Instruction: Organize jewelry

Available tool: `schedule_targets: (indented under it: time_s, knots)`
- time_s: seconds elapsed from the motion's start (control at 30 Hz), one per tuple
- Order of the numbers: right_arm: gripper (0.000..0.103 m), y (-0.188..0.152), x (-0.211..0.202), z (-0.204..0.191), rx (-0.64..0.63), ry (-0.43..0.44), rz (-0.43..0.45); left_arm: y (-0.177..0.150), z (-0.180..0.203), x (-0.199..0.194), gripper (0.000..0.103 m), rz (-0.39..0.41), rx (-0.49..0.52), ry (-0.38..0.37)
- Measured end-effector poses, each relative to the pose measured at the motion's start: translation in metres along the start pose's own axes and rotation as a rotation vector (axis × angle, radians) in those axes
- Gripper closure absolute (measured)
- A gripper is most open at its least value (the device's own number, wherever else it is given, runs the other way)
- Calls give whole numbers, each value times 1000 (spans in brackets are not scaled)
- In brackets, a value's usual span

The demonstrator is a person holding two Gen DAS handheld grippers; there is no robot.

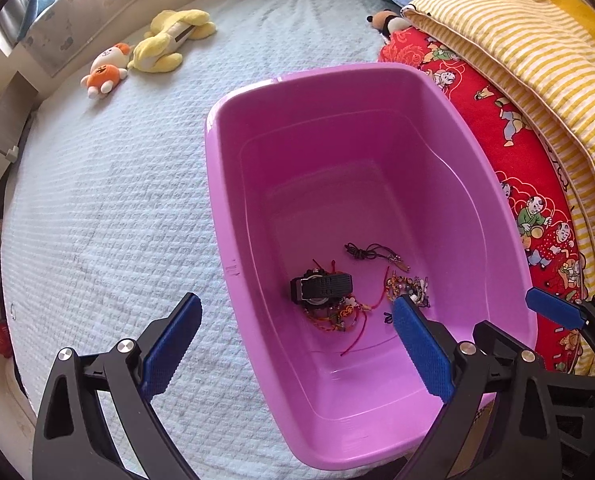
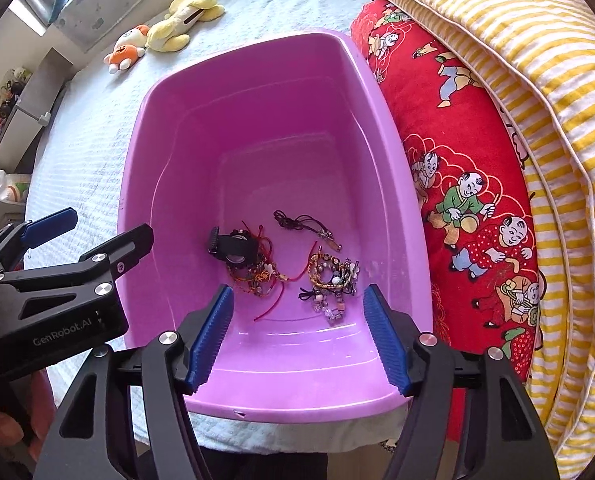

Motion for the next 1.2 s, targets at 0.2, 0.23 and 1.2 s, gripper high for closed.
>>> schedule_targets:
  time_s: [0.2,0.23,1.2]
  knots:
    - [38,-9,-9,-5,-7,-14,-30,-10,-1,-10,9,-14,-1,-5]
    - [38,-11,-10,-5,-8,-16,-34,-11,-1,-11,9,-13,1,-2]
    - [36,-39,-37,-16,-21,-39,-25,-38,-4,-39,9,-15,-31,-36]
Point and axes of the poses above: each gripper's, at about its wrist camera, not at the fingertips, and x roughly the way its jaws point, z to its right, y to its top, the point moved 2 cm from there along x, roughly the way its jaws point, and after that the axes turned 7 degrees about -z, right-handed, at the moved point
